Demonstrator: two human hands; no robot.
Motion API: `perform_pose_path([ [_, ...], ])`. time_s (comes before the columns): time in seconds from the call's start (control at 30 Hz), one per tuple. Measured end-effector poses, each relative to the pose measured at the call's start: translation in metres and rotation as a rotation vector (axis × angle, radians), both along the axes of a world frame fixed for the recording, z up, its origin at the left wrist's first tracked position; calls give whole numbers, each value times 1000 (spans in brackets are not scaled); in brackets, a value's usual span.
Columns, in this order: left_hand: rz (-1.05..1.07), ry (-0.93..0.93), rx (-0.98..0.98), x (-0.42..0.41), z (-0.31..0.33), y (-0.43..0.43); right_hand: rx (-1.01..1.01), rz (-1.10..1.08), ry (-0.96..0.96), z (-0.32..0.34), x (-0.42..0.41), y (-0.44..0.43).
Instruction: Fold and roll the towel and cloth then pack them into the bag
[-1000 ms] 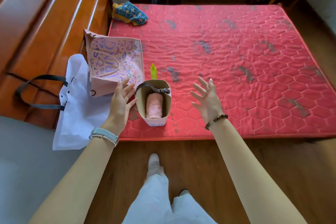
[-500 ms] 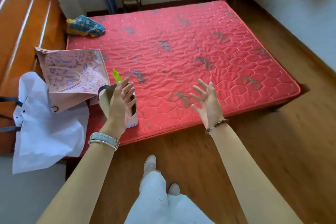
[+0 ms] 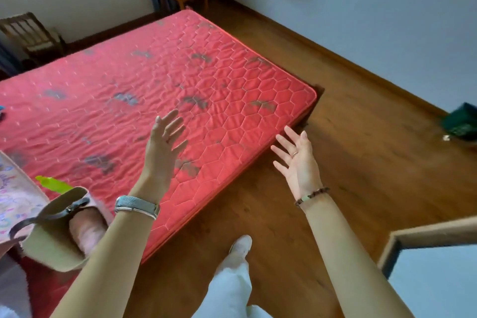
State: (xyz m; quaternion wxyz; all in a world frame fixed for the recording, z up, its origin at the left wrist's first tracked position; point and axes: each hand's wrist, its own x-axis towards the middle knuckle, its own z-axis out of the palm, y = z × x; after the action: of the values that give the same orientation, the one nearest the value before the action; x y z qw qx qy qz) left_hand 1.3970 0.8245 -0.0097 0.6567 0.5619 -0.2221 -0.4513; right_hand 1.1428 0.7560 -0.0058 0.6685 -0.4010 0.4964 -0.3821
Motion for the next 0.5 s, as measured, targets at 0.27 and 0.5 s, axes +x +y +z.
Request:
perform_pose_path([
  [0.27,-158,37,-12,-21,3,-133,15,-229,-22,11,-36,-87],
  [0.5,-297,48,8,-54,3,-232,14,-411,-88,26,-66,-146],
])
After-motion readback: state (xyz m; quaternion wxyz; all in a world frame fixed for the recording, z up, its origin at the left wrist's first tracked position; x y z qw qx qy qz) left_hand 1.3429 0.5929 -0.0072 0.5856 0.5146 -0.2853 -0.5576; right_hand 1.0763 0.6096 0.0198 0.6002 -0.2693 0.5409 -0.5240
